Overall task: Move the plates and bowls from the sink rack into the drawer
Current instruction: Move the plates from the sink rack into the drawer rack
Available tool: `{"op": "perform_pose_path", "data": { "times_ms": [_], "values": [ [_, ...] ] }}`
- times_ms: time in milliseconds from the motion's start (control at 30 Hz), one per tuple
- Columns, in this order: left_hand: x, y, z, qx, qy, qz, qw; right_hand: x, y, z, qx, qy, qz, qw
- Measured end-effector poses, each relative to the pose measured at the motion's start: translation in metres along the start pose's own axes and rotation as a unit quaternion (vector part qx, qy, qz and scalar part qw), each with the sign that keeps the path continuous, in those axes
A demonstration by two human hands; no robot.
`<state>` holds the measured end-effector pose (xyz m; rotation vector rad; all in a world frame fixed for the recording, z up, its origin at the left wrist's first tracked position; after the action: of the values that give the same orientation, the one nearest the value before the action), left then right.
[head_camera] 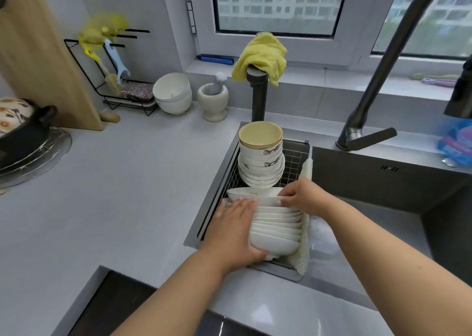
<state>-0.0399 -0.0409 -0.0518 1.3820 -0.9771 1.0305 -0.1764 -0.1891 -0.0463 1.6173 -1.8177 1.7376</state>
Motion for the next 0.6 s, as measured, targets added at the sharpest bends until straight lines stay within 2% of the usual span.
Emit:
{"op": "perform_pose_path", "data": {
  "times_ms": [100, 367, 600],
  "values": [
    [-0.001, 0.000, 0.000, -0.001, 0.006, 0.001, 1.000, -0.003, 0.001, 0.004, 0.015, 0.003, -0.011, 1.000],
    [-0.002, 0.000, -0.002, -0.005, 0.022, 0.005, 1.000, -0.003, -0.007, 0.006, 0.078, 0.059, 0.098, 0.990],
    [-0.006, -0.002, -0.004, -0.007, 0.011, 0.003, 1.000, 0.001, -0.015, 0.003, 0.095, 0.063, 0.095, 0.989]
  ]
}}
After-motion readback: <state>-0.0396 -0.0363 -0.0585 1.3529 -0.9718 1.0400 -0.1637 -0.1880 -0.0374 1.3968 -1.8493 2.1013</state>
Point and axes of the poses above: each hand's wrist, its own z-axis towards the middle knuckle, its own x-axis out of the back of the hand, y = z × x, the point moved 3 cm from there along z, towards the middle knuckle, and after that the axes turned 4 degrees about y, right-handed, at the moved point
